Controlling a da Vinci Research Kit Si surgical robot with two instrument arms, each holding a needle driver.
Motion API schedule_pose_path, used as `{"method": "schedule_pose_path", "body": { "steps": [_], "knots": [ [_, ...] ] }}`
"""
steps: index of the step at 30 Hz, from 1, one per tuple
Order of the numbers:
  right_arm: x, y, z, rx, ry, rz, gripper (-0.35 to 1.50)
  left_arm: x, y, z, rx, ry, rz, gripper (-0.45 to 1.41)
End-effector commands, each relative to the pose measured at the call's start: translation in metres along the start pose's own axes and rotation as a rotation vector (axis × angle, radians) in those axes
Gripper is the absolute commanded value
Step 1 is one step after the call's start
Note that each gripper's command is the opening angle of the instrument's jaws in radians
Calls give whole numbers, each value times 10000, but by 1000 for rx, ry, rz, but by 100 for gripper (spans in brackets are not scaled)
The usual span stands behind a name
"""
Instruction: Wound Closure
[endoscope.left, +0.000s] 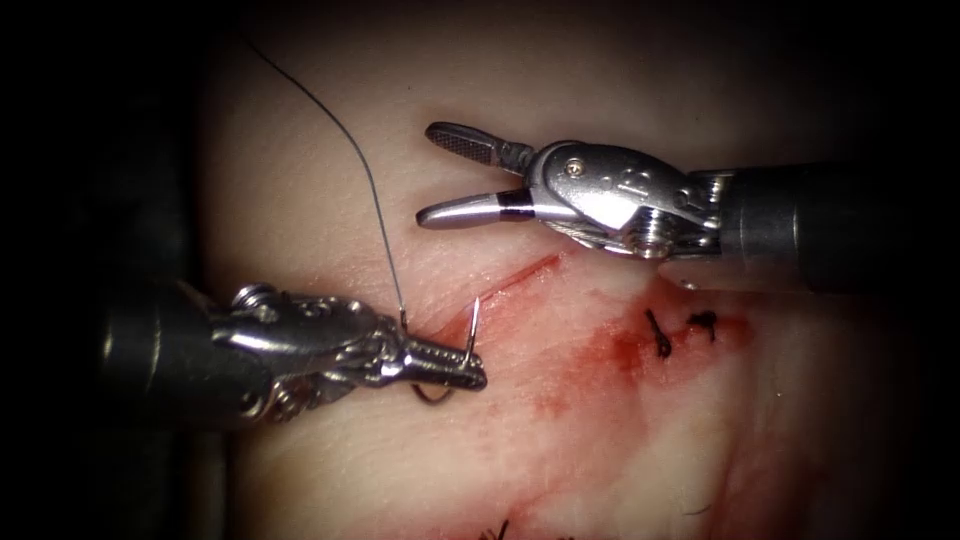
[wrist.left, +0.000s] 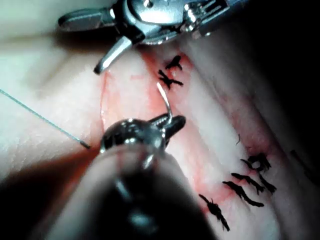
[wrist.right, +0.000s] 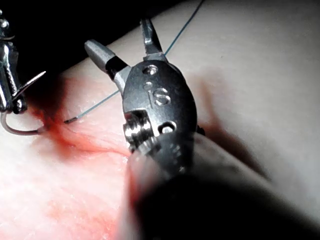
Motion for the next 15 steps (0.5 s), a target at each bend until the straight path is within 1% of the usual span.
{"method": "schedule_pose_path", "body": {
  "steps": [1, 4, 6, 7, 8, 9, 11, 13, 15],
  "knots": [
    [-4, 0, 7, 4, 0, -4, 83, 5, 1, 0, -13, 58, -82, -45],
    [-8, -4, 7, 6, -1, -9, 79, 28, 19, -17, -11, 221, -435, -45],
    [-12, -8, 8, 6, -3, -13, 81, 44, 31, -29, -1, 291, -587, -45],
    [-13, -10, 8, 6, -3, -15, 81, 54, 37, -38, -19, 330, -661, -45],
    [-16, -13, 9, 6, -4, -19, 79, 60, 40, -44, -48, 357, -712, -45],
    [-21, -20, 12, 6, -7, -32, 84, 70, 45, -57, -148, 423, -781, -45],
    [-27, -27, 14, 7, -10, -22, 86, 75, 47, -65, -215, 450, -806, -45],
    [-32, -35, 16, 16, -11, -23, 67, 77, 46, -71, -231, 464, -826, -45],
    [-34, -40, 19, 50, -9, -21, 39, 76, 44, -73, -242, 465, -873, -45]
  ]
}}
